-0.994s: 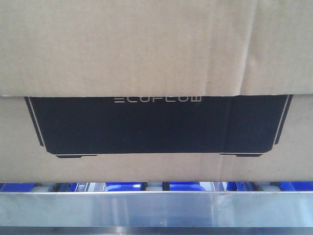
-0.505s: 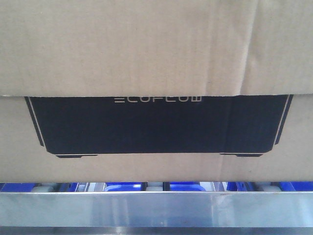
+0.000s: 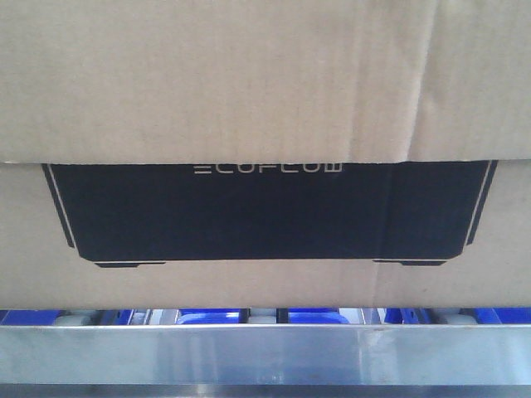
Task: Grab box from left shelf to table start
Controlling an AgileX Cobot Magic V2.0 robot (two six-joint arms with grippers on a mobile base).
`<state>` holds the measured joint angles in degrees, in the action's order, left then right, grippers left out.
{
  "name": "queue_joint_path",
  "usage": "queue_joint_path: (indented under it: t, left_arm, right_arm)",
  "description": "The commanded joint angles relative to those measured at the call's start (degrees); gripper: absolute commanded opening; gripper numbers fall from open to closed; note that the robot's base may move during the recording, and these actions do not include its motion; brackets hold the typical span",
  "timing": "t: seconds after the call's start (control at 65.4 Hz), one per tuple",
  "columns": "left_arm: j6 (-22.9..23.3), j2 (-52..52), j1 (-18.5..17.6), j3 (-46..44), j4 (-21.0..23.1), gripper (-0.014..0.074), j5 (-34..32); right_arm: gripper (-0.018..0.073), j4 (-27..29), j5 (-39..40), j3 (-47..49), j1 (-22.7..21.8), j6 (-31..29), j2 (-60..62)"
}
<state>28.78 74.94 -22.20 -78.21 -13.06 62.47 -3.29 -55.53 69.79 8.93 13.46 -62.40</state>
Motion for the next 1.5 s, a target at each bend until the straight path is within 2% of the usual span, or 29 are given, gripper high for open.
queue_joint_path:
  t: [0.0, 0.29, 0.505, 0.902, 1.024, 1.315, 1.483]
  left_arm:
    - [1.1, -1.4, 0.1, -1.8, -4.9, -0.0097, -2.8]
    - [1.1, -1.4, 0.1, -1.8, -4.9, -0.0097, -2.8]
    - [1.1, -1.4, 0.1, -1.8, -4.9, -0.0097, -2.8]
    - [1.1, -1.4, 0.1, -1.8, -4.9, -0.0097, -2.8]
    - [1.1, -1.4, 0.1, -1.8, -4.9, -0.0097, -2.8]
    - [1.1, -1.4, 0.1, -1.8, -4.9, -0.0097, -2.8]
    - [1.1, -1.4, 0.1, -1.8, -4.9, -0.0097, -2.8]
  right_arm:
    - [0.0384, -0.2, 4.3, 2.3, 0.1, 0.0, -0.2]
    - [0.0384, 0.7, 5.3, 2.8, 0.1, 0.0, -2.4]
    - [0.0384, 2.1, 5.2, 2.8, -2.0, 0.0, -2.6]
    - [0.0377, 2.6, 3.0, 2.8, -2.1, -2.6, -2.6]
    - [0.0312, 2.6, 2.6, 2.8, -2.1, -2.6, -2.6]
    - [0.0045, 2.5, 2.6, 2.8, -2.1, -4.7, -2.7]
    - [0.0052, 2.5, 2.7, 2.8, -2.1, -4.7, -2.7]
